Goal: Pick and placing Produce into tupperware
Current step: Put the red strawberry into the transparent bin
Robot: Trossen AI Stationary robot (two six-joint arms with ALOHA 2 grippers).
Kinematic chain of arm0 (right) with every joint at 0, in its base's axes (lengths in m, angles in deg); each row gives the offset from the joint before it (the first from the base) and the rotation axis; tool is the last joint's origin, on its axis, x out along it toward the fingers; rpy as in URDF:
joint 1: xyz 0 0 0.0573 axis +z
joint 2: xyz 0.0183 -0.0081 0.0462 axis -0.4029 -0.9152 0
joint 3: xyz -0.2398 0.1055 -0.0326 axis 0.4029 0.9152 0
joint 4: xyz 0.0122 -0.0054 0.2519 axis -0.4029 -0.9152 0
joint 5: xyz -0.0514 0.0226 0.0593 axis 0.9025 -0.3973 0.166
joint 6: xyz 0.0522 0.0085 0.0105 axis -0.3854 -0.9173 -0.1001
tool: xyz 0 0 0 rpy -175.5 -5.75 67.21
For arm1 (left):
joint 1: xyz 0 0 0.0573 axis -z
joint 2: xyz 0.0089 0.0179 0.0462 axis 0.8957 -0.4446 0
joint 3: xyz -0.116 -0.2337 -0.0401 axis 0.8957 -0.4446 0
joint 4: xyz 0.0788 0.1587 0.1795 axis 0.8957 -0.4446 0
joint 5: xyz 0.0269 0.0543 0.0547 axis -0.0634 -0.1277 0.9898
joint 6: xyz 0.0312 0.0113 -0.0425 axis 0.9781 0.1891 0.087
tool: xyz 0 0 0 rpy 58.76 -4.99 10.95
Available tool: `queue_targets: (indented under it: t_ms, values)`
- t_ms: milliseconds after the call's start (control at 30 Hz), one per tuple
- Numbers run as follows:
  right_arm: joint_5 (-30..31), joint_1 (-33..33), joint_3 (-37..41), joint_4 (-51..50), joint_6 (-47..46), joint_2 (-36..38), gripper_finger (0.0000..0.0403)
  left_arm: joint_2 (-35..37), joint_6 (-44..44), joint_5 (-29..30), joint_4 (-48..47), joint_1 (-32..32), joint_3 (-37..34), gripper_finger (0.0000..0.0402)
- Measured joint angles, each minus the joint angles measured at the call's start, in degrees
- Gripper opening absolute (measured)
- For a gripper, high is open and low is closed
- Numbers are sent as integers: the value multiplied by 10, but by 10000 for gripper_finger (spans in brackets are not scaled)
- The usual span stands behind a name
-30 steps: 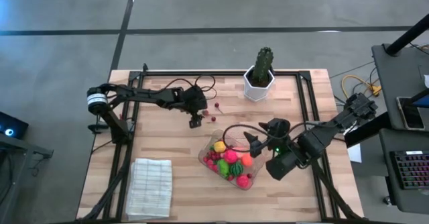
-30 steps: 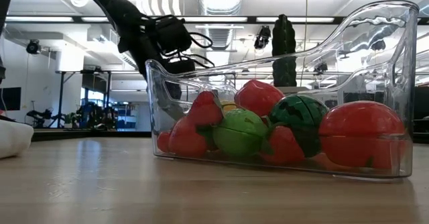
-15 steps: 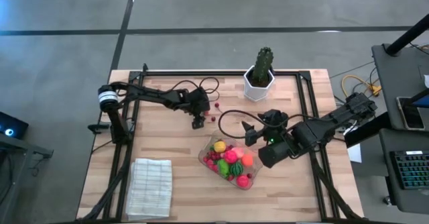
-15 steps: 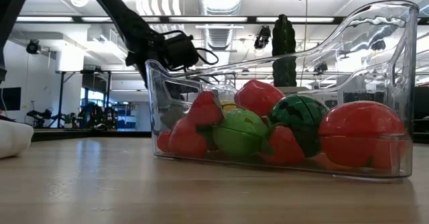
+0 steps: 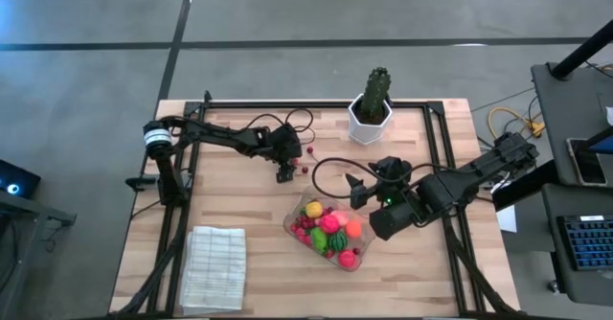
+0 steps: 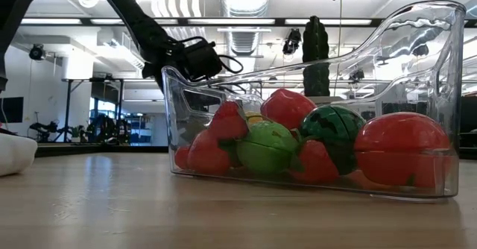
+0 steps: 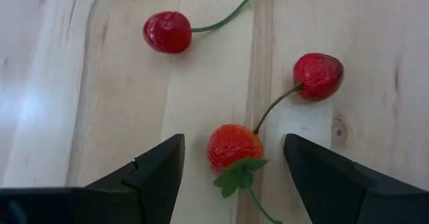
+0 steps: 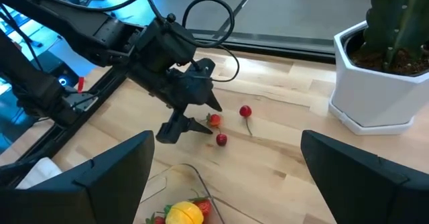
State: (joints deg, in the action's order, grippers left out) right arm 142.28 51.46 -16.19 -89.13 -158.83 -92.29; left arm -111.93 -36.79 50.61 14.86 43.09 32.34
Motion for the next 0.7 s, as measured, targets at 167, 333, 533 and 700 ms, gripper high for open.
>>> queue_targets:
  t_ms: [167, 333, 533, 700]
  values:
    - [0, 0, 1, 0, 0, 0, 368, 0, 1, -2, 3, 0, -1, 214]
    - [0, 0, 1, 0, 0, 0, 368, 0, 1, -4, 1, 1, 2, 153]
    - [0, 0, 2, 0, 0, 0, 368, 1, 0, -3, 2, 1, 0, 102]
    - [0, 0, 2, 0, -5, 0, 368, 9, 0, 11, -9, 3, 1, 95]
